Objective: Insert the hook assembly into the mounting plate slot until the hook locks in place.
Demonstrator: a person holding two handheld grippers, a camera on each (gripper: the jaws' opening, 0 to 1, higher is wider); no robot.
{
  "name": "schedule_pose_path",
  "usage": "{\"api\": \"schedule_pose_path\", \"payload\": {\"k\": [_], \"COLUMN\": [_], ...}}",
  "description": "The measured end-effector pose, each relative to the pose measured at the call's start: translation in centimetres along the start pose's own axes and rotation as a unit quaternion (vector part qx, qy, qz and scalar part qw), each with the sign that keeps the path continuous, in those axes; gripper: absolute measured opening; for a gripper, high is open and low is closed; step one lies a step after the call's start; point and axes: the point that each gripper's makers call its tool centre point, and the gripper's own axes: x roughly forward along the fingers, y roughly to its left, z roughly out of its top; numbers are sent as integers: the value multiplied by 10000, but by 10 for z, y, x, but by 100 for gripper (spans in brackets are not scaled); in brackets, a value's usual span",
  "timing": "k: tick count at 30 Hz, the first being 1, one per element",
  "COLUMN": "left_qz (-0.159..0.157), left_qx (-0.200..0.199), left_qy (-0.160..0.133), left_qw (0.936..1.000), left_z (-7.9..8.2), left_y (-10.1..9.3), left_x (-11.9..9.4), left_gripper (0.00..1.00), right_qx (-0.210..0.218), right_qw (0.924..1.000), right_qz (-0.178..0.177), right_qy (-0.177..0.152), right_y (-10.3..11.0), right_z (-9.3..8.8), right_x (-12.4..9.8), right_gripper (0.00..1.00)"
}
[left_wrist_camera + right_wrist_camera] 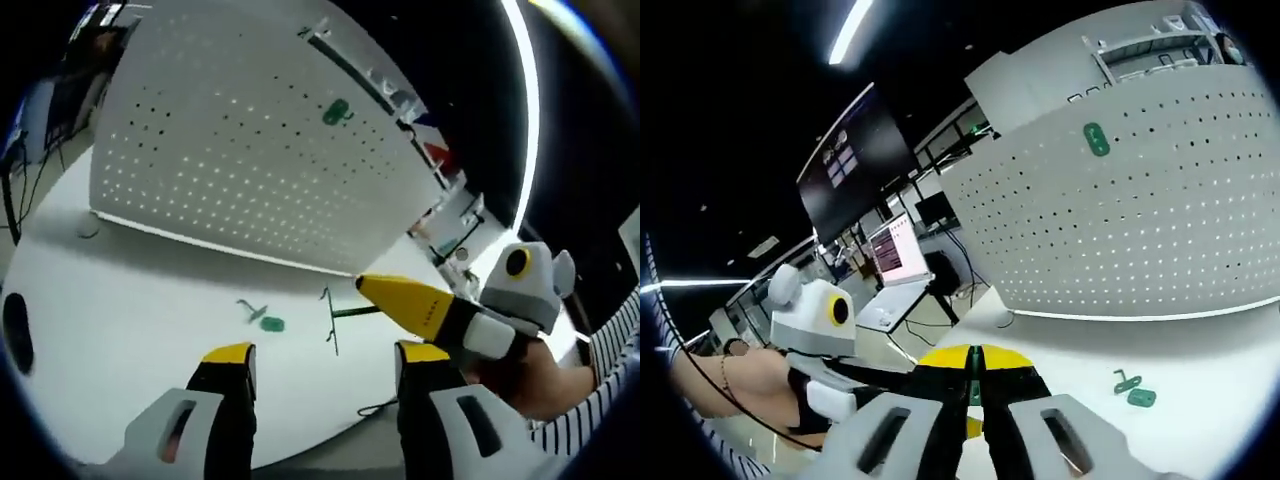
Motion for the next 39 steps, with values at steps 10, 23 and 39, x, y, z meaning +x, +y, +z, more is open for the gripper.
{"api": "schedule_pose_path", "payload": {"k": [10, 23, 39], "left_qz": [-161, -455, -394], "left_qx": [-266, -752, -658], "left_qy": [-117, -348, -244], "left_qw": [9994, 9955, 9968], "left_z": [2, 4, -1], "left_y": [-2, -4, 1], "left_x": [-1, -5, -2], "left_gripper": [36, 12, 3], "right_qx": [-5, -21, -117], "right_qw": [10000, 9999, 9999], "right_qz": [72, 133, 106], "right_qy": [-35, 5, 15], "right_y": [8, 15, 17], "right_z": [2, -2, -6], "right_x": [5, 7, 5], "right_gripper": [0, 0, 0]}}
